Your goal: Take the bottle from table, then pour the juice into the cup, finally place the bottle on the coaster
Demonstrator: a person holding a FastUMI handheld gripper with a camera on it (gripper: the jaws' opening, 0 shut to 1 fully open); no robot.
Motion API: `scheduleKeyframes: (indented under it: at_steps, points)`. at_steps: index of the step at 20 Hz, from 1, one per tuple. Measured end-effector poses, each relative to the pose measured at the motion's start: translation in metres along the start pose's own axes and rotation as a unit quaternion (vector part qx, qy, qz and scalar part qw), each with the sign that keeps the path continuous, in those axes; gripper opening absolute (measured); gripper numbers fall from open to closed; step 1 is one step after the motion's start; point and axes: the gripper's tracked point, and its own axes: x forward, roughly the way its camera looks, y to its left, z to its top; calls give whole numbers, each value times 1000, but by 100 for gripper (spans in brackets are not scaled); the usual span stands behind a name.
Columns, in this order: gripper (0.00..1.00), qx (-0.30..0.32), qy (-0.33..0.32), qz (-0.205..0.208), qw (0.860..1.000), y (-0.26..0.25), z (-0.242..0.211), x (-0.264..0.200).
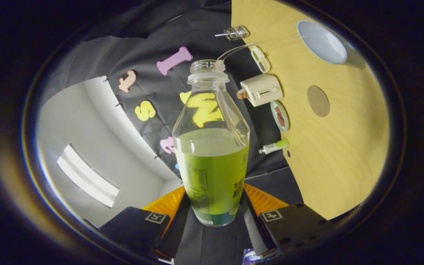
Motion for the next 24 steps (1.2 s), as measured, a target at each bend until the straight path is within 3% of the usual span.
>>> scheduleKeyframes:
  at_steps: [24]
  points:
    - [78, 58, -37, 37, 997, 14, 1, 12]
